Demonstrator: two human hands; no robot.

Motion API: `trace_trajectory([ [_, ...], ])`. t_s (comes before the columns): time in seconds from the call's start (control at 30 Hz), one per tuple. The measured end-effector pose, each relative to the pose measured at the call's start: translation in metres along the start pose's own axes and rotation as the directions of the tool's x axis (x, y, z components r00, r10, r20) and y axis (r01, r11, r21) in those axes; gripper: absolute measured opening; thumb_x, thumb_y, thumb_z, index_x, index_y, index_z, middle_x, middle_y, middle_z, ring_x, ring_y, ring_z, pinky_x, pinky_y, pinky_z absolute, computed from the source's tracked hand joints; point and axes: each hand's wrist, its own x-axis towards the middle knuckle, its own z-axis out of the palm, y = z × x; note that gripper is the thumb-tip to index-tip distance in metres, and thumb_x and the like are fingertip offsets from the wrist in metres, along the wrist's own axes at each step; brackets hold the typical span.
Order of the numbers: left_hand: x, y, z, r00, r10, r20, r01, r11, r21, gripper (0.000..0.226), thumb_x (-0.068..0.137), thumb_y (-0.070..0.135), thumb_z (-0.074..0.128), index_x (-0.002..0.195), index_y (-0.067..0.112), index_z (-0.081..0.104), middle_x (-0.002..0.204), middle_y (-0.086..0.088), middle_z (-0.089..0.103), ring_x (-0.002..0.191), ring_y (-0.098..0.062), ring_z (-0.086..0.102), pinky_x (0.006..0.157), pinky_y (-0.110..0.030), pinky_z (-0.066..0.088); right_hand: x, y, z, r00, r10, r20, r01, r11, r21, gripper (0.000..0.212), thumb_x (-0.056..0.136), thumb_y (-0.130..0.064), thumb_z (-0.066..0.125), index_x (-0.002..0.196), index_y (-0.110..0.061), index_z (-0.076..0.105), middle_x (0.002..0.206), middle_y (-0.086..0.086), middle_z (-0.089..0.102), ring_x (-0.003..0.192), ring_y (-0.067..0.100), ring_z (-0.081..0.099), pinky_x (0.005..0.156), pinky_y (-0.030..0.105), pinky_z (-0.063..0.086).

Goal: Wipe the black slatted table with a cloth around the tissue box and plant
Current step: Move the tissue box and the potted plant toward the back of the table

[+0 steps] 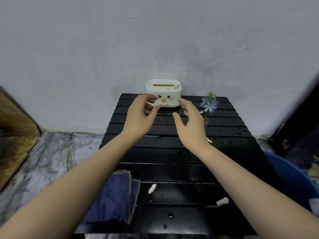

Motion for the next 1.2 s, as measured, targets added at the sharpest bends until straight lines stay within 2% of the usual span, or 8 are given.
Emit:
trace_trajectory([
  [0.13, -0.037, 0.024, -0.005, 1.000, -0.006, 0.027, 0.006, 1.000, -0.023, 0.018, 0.090, 0.018, 0.064, 0.108, 0.020, 0.062, 0.095, 0.004, 0.065, 0.086, -0.010, 0.061, 0.072, -0.015, 0.048, -0.051, -0.005, -0.021, 0.998, 0.019, -0.053, -0.023, 0.998, -0.065, 0.035, 0.098, -0.016, 0.059, 0.132, -0.020, 0.058, 0.127, -0.007, 0.060, 0.128, 0.015, 0.049, 0.110, 0.040, 0.042],
  [0.3, -0.057, 0.026, 0.015, 0.994, -0.022, 0.111, 0.016, 0.999, 0.052, 0.015, 0.090, 0.023, 0.064, 0.105, 0.022, 0.064, 0.094, 0.005, 0.066, 0.087, -0.010, 0.061, 0.078, -0.030, 0.053, -0.073, 0.019, -0.039, 0.992, 0.120, -0.030, -0.123, 0.952, -0.280, 0.034, 0.097, -0.023, 0.059, 0.131, -0.026, 0.059, 0.129, -0.001, 0.055, 0.125, 0.020, 0.043, 0.108, 0.038, 0.036],
  [0.5, -0.057, 0.003, 0.052, 0.926, -0.116, 0.360, -0.015, 0.940, 0.340, 0.040, 0.093, 0.039, 0.060, 0.131, 0.029, 0.055, 0.131, 0.004, 0.056, 0.124, -0.020, 0.048, 0.104, -0.039, 0.043, -0.029, 0.053, -0.056, 0.955, 0.284, 0.090, -0.204, 0.841, -0.501, 0.050, 0.097, -0.030, 0.058, 0.145, -0.038, 0.043, 0.155, 0.012, 0.029, 0.140, 0.034, 0.029, 0.115, 0.047, 0.030],
  [0.67, -0.048, -0.020, 0.085, 0.889, -0.168, 0.425, -0.077, 0.861, 0.503, 0.050, 0.095, 0.043, 0.054, 0.143, 0.033, 0.046, 0.155, -0.007, 0.037, 0.140, -0.030, 0.034, 0.112, -0.047, 0.033, 0.009, 0.086, -0.048, 0.928, 0.325, 0.183, -0.217, 0.869, -0.445, 0.056, 0.099, -0.027, 0.058, 0.150, -0.040, 0.037, 0.165, 0.015, 0.008, 0.151, 0.036, 0.009, 0.119, 0.048, 0.024],
  [0.8, -0.034, -0.031, 0.110, 0.878, -0.202, 0.434, -0.086, 0.826, 0.557, 0.046, 0.097, 0.047, 0.047, 0.142, 0.035, 0.045, 0.155, -0.005, 0.038, 0.140, -0.031, 0.035, 0.112, -0.047, 0.030, 0.021, 0.111, -0.039, 0.947, 0.299, 0.121, -0.240, 0.904, -0.355, 0.048, 0.096, -0.017, 0.062, 0.141, -0.030, 0.051, 0.151, 0.013, 0.030, 0.141, 0.034, 0.028, 0.109, 0.037, 0.034],
  [0.9, -0.030, -0.038, 0.123, 0.892, -0.199, 0.405, -0.112, 0.771, 0.627, 0.039, 0.097, 0.048, 0.046, 0.132, 0.034, 0.053, 0.144, 0.003, 0.049, 0.128, -0.028, 0.042, 0.102, -0.044, 0.033, 0.025, 0.124, -0.034, 0.971, 0.224, 0.080, -0.186, 0.926, -0.328, 0.039, 0.091, -0.007, 0.064, 0.126, -0.024, 0.060, 0.134, 0.010, 0.039, 0.129, 0.031, 0.037, 0.102, 0.030, 0.036],
  [1.07, -0.005, -0.052, 0.138, 0.934, -0.146, 0.328, -0.094, 0.783, 0.615, 0.036, 0.095, 0.043, 0.049, 0.126, 0.027, 0.057, 0.136, 0.001, 0.052, 0.120, -0.030, 0.047, 0.095, -0.044, 0.038, 0.066, 0.135, -0.028, 0.987, 0.154, 0.038, -0.138, 0.952, -0.273, 0.039, 0.089, -0.004, 0.065, 0.122, -0.025, 0.059, 0.131, 0.008, 0.039, 0.127, 0.031, 0.041, 0.105, 0.042, 0.045],
  [1.2, 0.018, -0.066, 0.147, 0.932, -0.144, 0.332, -0.101, 0.777, 0.621, 0.041, 0.096, 0.042, 0.049, 0.133, 0.027, 0.053, 0.144, -0.005, 0.048, 0.127, -0.033, 0.043, 0.100, -0.047, 0.037, 0.120, 0.145, -0.017, 0.982, 0.183, 0.044, -0.158, 0.929, -0.335, 0.035, 0.091, -0.005, 0.063, 0.122, -0.023, 0.059, 0.130, 0.011, 0.039, 0.125, 0.031, 0.041, 0.107, 0.038, 0.041],
])
